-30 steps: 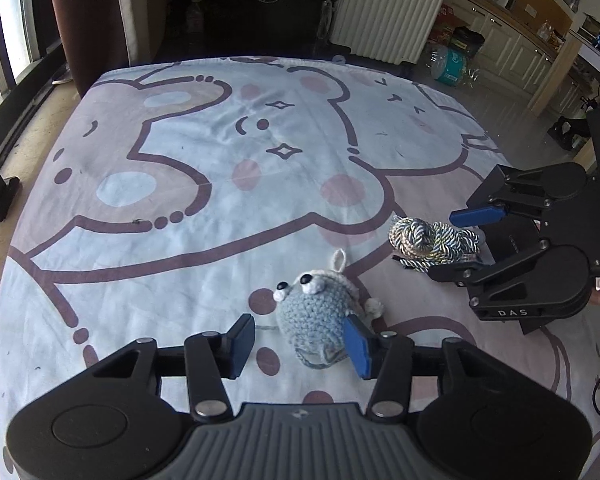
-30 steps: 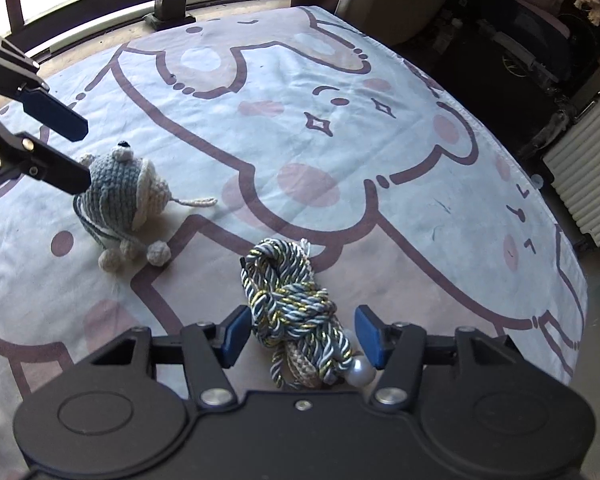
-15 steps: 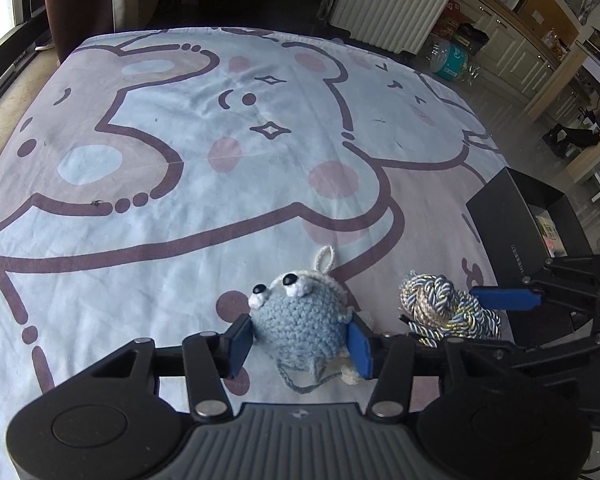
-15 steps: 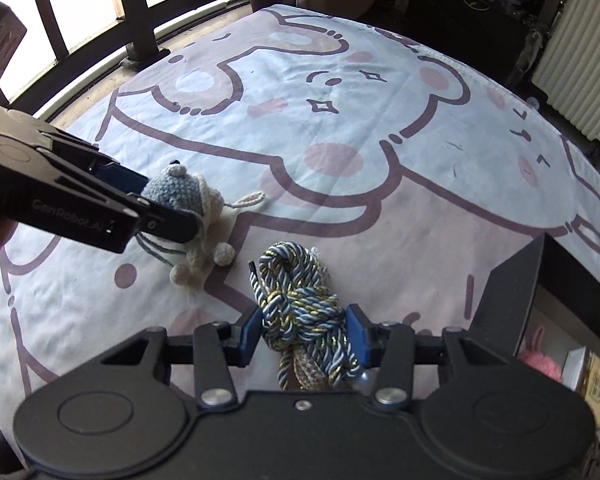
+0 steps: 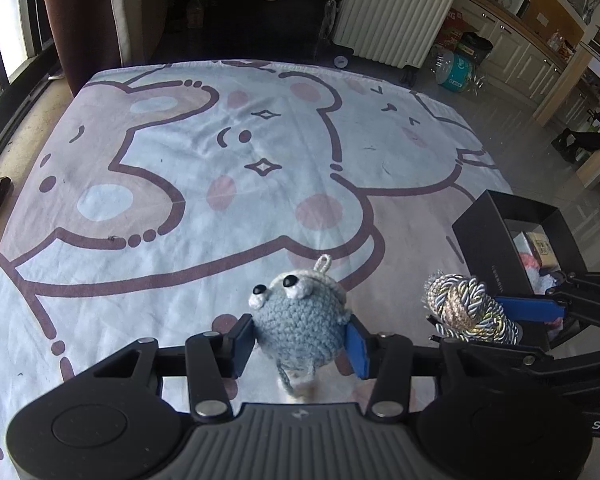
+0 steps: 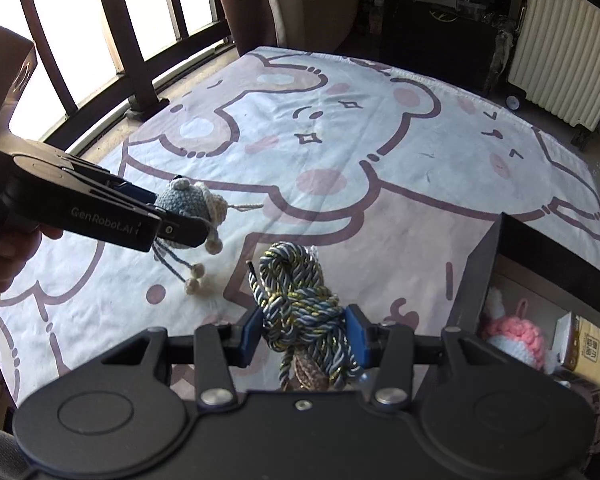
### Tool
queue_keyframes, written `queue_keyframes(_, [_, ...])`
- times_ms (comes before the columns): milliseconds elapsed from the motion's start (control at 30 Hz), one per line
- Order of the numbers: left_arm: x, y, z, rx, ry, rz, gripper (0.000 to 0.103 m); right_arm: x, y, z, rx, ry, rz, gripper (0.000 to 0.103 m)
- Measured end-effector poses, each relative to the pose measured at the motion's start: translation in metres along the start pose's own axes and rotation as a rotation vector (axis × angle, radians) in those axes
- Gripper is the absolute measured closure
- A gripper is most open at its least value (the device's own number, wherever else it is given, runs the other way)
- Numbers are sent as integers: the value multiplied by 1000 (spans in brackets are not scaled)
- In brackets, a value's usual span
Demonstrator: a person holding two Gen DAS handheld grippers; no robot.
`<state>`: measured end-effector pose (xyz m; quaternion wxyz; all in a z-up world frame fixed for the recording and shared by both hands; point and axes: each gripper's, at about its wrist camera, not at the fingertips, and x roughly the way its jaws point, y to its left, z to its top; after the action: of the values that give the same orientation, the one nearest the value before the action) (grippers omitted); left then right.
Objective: Organize objects
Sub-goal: 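Lift both held toys and carry them toward the black box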
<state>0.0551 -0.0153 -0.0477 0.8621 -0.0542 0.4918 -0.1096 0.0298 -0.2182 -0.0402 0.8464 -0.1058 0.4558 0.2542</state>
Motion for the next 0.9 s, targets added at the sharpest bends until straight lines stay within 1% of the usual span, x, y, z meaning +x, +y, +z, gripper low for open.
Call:
queue_keyframes(200, [-14,-13,14,-17,-9,-6,54,-33,-15,8,8,-64,-21,57])
queue_keyframes(367, [-20,-32,26,-1,-8,-3,54,-47,-30,9,2,-85,-47,57])
queue_keyframes(533, [-25,-58,45,42,-15,-21,54,-60,-51,10,-13,-95,-79,57])
queue_keyframes(633, [-29,-77,56,77,-26,-33,54,-67,-67,10,-19,-101,-113,57])
queue_keyframes(900, [-32,-124,74,123,-35,-73,54,-78,-100,9,-65,-96,-168,57])
